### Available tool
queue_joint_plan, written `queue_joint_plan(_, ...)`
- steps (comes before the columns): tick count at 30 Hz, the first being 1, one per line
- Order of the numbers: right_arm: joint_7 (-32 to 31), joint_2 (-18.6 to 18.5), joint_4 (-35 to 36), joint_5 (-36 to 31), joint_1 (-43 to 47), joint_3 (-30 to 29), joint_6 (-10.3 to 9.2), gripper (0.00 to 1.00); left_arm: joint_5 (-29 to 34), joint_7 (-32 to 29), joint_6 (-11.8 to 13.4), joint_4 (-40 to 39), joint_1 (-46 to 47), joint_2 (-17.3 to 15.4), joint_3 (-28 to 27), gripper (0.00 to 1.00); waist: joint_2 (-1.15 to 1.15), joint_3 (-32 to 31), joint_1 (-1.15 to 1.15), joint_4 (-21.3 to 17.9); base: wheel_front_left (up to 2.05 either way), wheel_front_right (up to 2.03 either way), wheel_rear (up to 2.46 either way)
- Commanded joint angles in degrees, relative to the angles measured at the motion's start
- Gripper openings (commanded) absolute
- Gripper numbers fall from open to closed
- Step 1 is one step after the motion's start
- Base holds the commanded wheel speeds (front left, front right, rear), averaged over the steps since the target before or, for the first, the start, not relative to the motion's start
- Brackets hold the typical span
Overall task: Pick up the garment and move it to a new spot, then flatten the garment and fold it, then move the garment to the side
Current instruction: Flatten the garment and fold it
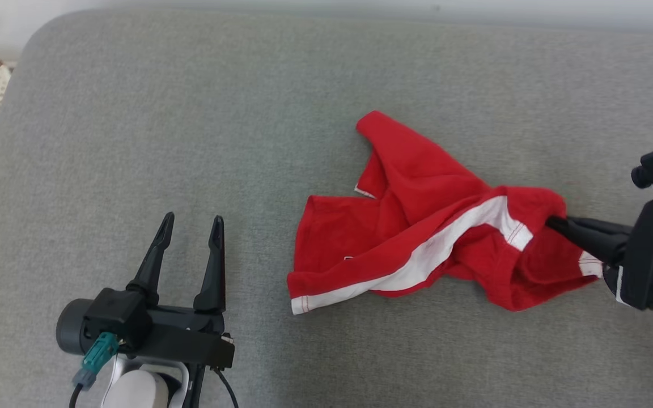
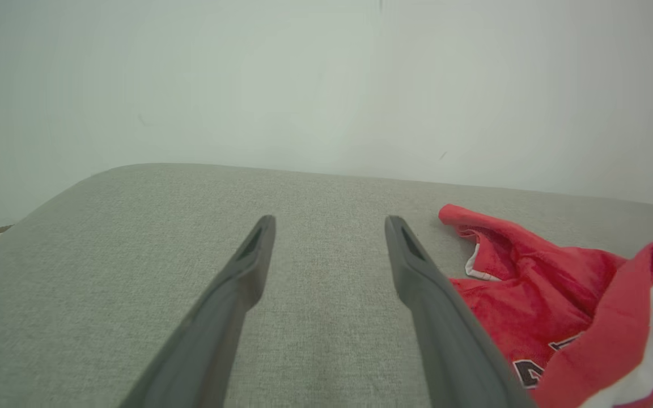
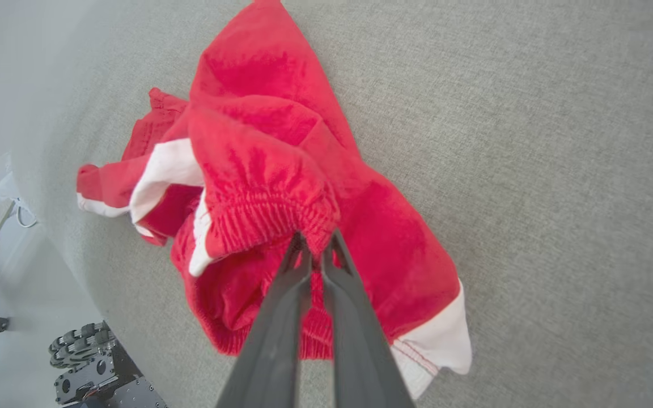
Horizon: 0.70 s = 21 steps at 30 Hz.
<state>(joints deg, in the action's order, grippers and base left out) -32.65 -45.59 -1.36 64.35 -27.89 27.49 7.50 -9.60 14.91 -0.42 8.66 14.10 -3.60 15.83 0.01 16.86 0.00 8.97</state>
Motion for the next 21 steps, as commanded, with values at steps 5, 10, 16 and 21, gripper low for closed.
queue_joint_plan(5, 7.50, 0.13, -5.50, -1.06, -3.68, 5.02, -0.02, 0.81, -0.69, 0.31, 0.32, 0.09, 1.73, 0.22, 0.39, 1.00, -0.01, 2.51, 0.00, 2.47, 0.00, 0.00, 0.00)
queue_joint_plan(10, 19.23, -0.50, -10.89, -3.53, -5.43, 9.26, -0.03, 1.00, -0.42, 0.31, 0.53, 0.21, 1.96, 0.35, 0.09, 1.00, -0.01, 2.30, 0.00, 1.73, 0.00, 0.00, 0.00)
queue_joint_plan(16, 31.82, 0.49, -13.93, -1.19, -2.67, 11.28, -0.02, 1.00, -0.07, 0.31, 0.67, 0.73, 0.66, -0.27, -1.26, 1.00, -0.01, 0.29, 0.00, -0.73, 0.00, 0.00, 0.00)
queue_joint_plan(21, 40.82, 1.46, -13.26, -0.33, 0.27, 12.19, -0.03, 1.00, -0.63, 0.31, 0.89, 1.42, -0.55, -1.27, -2.80, 1.00, -0.01, -2.27, 0.00, -3.28, 0.00, 0.00, 0.00)
